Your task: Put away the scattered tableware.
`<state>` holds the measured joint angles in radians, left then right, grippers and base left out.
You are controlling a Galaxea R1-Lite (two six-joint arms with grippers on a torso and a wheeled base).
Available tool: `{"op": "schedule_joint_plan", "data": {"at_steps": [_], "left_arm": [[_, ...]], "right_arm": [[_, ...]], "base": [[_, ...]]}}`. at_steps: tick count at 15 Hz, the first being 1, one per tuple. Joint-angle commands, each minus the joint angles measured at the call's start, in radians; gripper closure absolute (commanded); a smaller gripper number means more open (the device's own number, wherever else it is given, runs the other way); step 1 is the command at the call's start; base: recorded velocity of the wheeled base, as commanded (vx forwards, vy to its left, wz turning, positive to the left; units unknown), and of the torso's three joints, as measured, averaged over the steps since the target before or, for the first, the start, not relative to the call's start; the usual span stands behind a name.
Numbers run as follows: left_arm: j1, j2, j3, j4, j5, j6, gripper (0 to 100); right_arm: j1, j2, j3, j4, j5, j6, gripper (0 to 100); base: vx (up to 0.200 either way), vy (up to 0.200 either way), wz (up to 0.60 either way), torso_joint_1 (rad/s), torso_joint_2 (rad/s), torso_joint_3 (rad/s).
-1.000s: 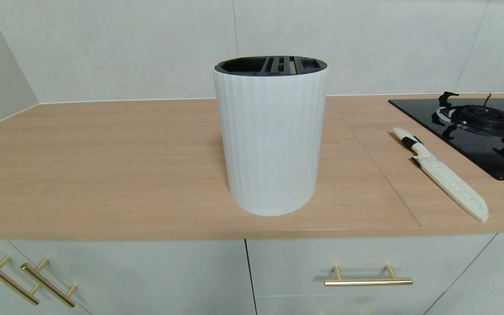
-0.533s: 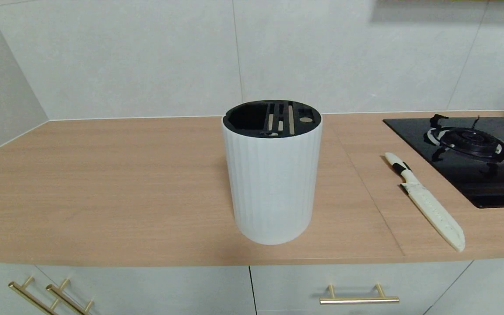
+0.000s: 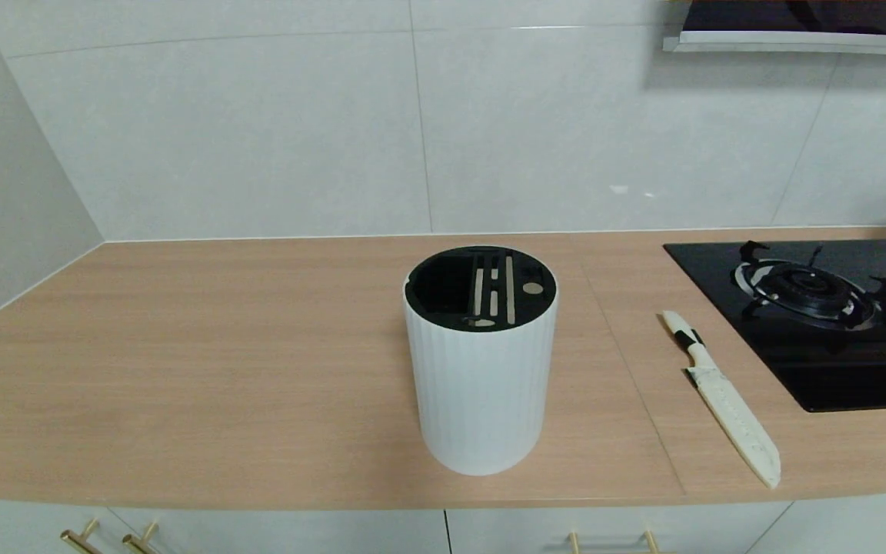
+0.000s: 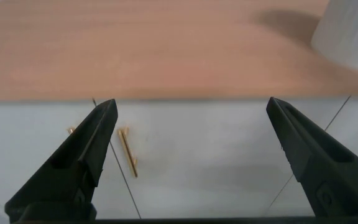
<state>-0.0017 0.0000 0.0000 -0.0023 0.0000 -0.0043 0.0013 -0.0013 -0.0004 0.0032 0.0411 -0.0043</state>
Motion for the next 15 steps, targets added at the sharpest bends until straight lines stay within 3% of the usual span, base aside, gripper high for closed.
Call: {"op": "schedule_joint_plan", "data": {"at_steps": [1, 10, 15], "left_arm": [[0.000, 0.000, 0.000, -0.001, 0.000, 0.000, 0], [0.000, 0.000, 0.000, -0.001, 0.000, 0.000, 0], [0.000, 0.000, 0.000, -0.001, 0.000, 0.000, 0]], "right_arm": [[0.000, 0.001, 0.000, 0.000, 0.000, 0.000, 0], [0.000, 0.001, -0.001, 0.000, 0.000, 0.000, 0], [0.000, 0.001, -0.001, 0.000, 0.000, 0.000, 0]], "base": [[0.000, 0.000, 0.00, 0.251, -0.53, -0.290], [0.000, 0.000, 0.00, 0.269, -0.57, -0.304], [0.000, 0.000, 0.00, 0.137, -0.27, -0.139]]}}
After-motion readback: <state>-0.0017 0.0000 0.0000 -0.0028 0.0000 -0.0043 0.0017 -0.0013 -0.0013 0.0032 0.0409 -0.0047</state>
